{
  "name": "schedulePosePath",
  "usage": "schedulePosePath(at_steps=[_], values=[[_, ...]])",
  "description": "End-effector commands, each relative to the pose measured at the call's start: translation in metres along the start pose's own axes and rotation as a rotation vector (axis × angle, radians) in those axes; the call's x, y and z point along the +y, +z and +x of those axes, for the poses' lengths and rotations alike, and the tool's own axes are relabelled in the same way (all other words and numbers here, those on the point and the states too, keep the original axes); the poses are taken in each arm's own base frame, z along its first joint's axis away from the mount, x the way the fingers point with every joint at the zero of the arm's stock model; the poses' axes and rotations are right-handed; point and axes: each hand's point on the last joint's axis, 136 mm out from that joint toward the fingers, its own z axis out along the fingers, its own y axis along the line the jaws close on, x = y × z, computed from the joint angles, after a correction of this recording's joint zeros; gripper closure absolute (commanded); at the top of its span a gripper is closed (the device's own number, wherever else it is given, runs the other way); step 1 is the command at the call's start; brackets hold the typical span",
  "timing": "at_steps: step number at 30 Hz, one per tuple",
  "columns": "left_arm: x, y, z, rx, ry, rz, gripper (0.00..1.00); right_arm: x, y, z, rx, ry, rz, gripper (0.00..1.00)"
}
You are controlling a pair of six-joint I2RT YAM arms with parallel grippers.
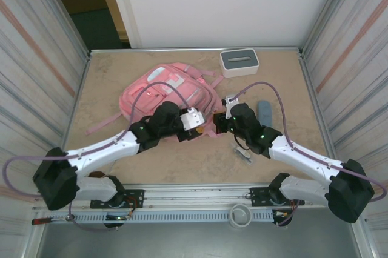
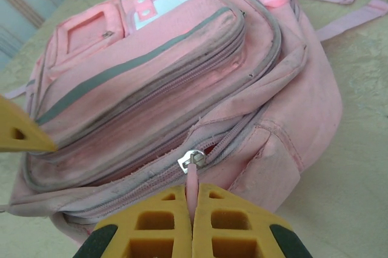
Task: Pack books, pencil case, and school supplies into a backpack
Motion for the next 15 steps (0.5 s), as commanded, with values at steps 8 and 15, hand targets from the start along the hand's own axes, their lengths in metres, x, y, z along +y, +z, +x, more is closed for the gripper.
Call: schedulePosePath(at_steps=[8,15], values=[[0.014,0.024,0.008,0.045,-0.009,-0.064,0.73,0.019,-0.018,-0.032,-0.122,0.029,-0.065,1.00],[0.010,-0.004,0.005,-0.044,-0.029,-0.042,1.00,-0.037,-0.014,-0.022,-0.090,0.038,0.173,1.00]])
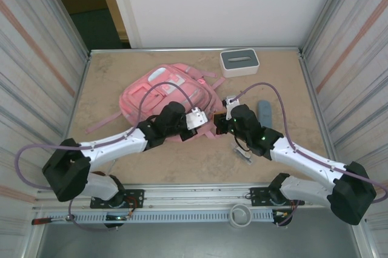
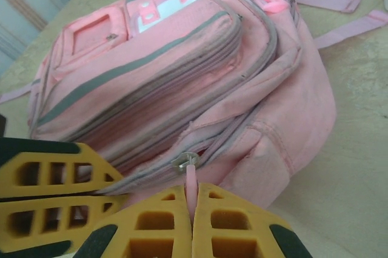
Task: Pack books, pencil case, and school supplies into a backpack
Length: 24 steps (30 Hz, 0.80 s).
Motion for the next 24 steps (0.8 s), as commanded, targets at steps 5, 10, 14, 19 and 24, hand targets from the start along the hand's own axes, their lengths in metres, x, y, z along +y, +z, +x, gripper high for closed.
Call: schedulePosePath(at_steps=[5,10,14,19,24], values=[[0.031,-0.055,0.010,-0.150,-0.121,-0.093,1.00,-0.071,-0.002,-0.026,-0.077,0.080,0.261,1.00],[0.051,-0.075,0.034,-0.134,-0.189,-0.170,0.96,-0.049,0.013,-0.032,-0.074,0.080,0.166,1.00],[0.046,-0.075,0.029,-0.154,-0.187,-0.131,0.79,-0.025,0.019,-0.032,-0.070,0.066,0.090,1.00],[0.035,-0.068,0.011,-0.149,-0.176,-0.043,0.54,0.002,0.015,-0.036,-0.082,0.075,0.002,1.00],[0.019,-0.050,-0.010,-0.127,-0.113,0.002,0.42,0.021,0.007,-0.044,-0.098,0.085,-0.064,1.00]])
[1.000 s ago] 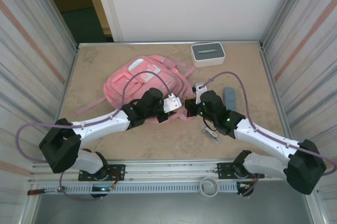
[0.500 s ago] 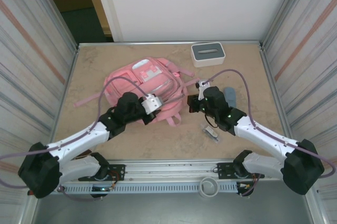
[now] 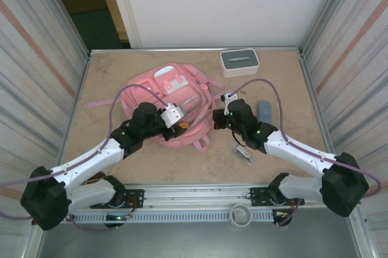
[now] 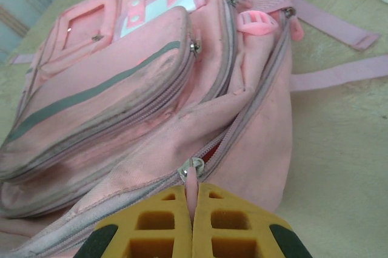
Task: Pack books, pencil case, and school supplies into a backpack
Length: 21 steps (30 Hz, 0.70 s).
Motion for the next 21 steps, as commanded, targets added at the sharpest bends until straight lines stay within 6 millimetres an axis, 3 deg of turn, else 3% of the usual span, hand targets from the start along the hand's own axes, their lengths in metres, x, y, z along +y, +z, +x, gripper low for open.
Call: schedulePosePath(at_steps=[1,8,10,12,17,21], values=[[-0.008,0.012,-0.015,0.010,0.035,0.028,0.42,0.028,-0.018,-0.041,-0.122,0.045,-0.088,1.00],[-0.015,0.054,-0.010,0.113,0.055,0.058,0.44,0.044,-0.029,-0.046,-0.144,0.038,-0.141,1.00],[-0.011,0.061,-0.003,0.142,0.055,0.038,0.50,0.044,-0.030,-0.044,-0.145,0.035,-0.137,1.00],[-0.009,0.063,-0.001,0.152,0.058,0.029,0.62,0.038,-0.029,-0.040,-0.143,0.026,-0.112,1.00],[-0.015,0.046,-0.011,0.075,0.062,0.055,0.99,-0.006,-0.018,-0.022,-0.113,-0.005,0.045,1.00],[-0.018,0.014,-0.027,-0.083,0.014,0.112,1.00,-0.047,-0.011,-0.019,-0.106,0.027,0.156,1.00]])
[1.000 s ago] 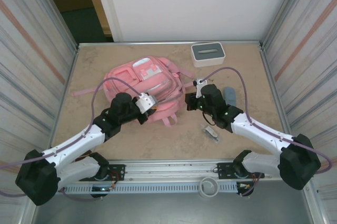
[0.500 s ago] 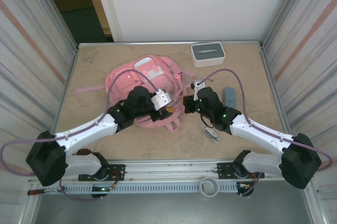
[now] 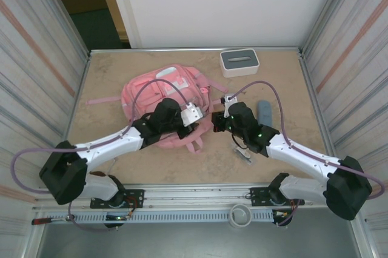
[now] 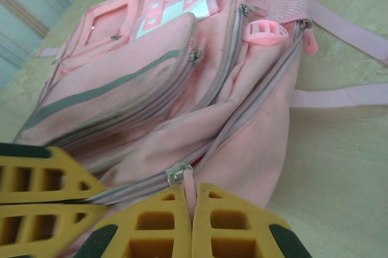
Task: Pack books, pencil case, and school supplies into a backpack
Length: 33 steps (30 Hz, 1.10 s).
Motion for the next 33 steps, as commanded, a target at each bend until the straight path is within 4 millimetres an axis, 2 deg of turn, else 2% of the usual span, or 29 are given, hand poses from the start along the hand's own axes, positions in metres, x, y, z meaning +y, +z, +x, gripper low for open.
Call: schedulePosePath(at_steps=[1,5,9,12,15,19,21,25,28,33], values=[[0.000,-0.041,-0.028,-0.195,-0.032,0.045,1.00,-0.059,-0.002,-0.021,-0.094,0.013,0.215,1.00],[0.012,-0.072,-0.027,-0.310,-0.084,0.001,1.00,-0.082,0.014,-0.022,-0.082,-0.004,0.290,1.00],[0.021,-0.075,-0.010,-0.262,-0.102,-0.060,1.00,-0.065,0.028,-0.025,-0.082,-0.003,0.209,1.00],[0.025,-0.069,0.003,-0.196,-0.119,-0.081,0.91,-0.043,0.031,-0.029,-0.085,-0.017,0.139,1.00],[0.028,-0.061,0.011,-0.143,-0.131,-0.079,0.75,-0.021,0.028,-0.033,-0.092,-0.027,0.073,1.00],[0.022,-0.051,0.005,-0.103,-0.121,-0.038,0.55,0.003,0.018,-0.038,-0.109,-0.022,0.003,1.00],[0.015,-0.044,-0.002,-0.088,-0.086,-0.038,0.49,0.012,0.012,-0.040,-0.119,-0.022,-0.021,1.00],[0.000,-0.025,-0.010,-0.051,-0.036,-0.023,0.41,0.024,0.002,-0.044,-0.135,-0.015,-0.060,1.00],[-0.006,-0.008,-0.006,-0.008,-0.015,-0.015,0.39,0.029,-0.002,-0.045,-0.140,-0.015,-0.077,1.00],[0.006,0.007,0.012,0.067,-0.010,-0.093,0.39,0.029,-0.006,-0.044,-0.145,-0.018,-0.075,1.00]])
